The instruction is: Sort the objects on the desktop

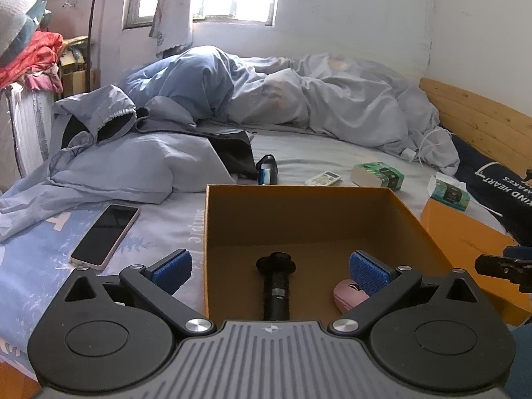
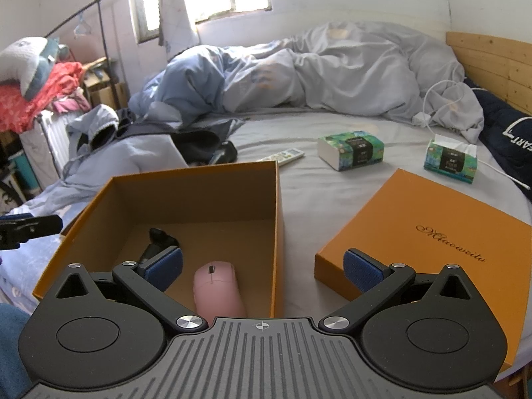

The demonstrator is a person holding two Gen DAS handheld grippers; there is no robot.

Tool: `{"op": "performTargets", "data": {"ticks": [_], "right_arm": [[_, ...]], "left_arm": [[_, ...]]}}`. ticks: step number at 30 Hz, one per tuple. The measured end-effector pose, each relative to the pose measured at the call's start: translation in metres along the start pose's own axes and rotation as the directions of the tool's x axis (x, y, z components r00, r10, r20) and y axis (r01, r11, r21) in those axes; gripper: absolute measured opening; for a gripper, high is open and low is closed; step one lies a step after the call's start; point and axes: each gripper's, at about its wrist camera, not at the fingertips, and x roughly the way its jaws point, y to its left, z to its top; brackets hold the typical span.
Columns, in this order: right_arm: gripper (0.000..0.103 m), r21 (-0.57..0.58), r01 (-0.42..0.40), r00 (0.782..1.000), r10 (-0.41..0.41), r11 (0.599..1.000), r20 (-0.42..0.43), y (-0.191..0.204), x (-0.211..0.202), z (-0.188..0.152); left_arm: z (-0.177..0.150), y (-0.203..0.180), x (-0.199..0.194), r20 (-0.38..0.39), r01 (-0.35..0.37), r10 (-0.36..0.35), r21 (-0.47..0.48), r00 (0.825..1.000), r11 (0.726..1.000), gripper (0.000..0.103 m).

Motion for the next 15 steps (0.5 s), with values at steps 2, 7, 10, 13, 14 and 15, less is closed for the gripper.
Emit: {"op": "performTargets", "data": {"ticks": [2, 7, 10, 13, 14, 15], "right_arm": [[0.103, 0.001, -0.001, 1.000, 0.001, 1.000, 0.004, -0.001, 0.000, 0.001], [0.103, 0.010, -0.003, 1.000, 0.003, 1.000, 0.013, -0.003, -0.002, 0.004], [0.103, 0.018, -0.004, 1.000, 0.004, 1.000, 0.020, -0.006, -0.003, 0.006], [0.103, 0.027, -0.004, 1.000, 0.003, 1.000, 0.028, -0.009, -0.006, 0.008], [0.103, 0.030, -0.005, 0.999, 0.004, 1.000, 0.032, -0.009, -0.007, 0.008], [0.103, 0.033, -0.005, 0.999, 0.004, 0.999, 0.036, -0.010, -0.007, 0.010]], "left_arm": [[0.000, 0.002, 0.000, 0.006, -0.002, 0.002, -0.003, 1.000, 1.000, 0.103], [0.000, 0.002, 0.004, 0.002, -0.013, 0.013, 0.009, 1.000, 1.000, 0.103], [0.000, 0.003, 0.006, 0.000, -0.020, 0.020, 0.014, 1.000, 1.000, 0.103], [0.000, 0.004, 0.006, -0.002, -0.026, 0.026, 0.004, 1.000, 1.000, 0.103], [0.001, 0.004, 0.005, -0.001, -0.028, 0.028, 0.000, 1.000, 1.000, 0.103], [0.000, 0.004, 0.005, 0.001, -0.030, 0.030, -0.004, 1.000, 1.000, 0.103]]}}
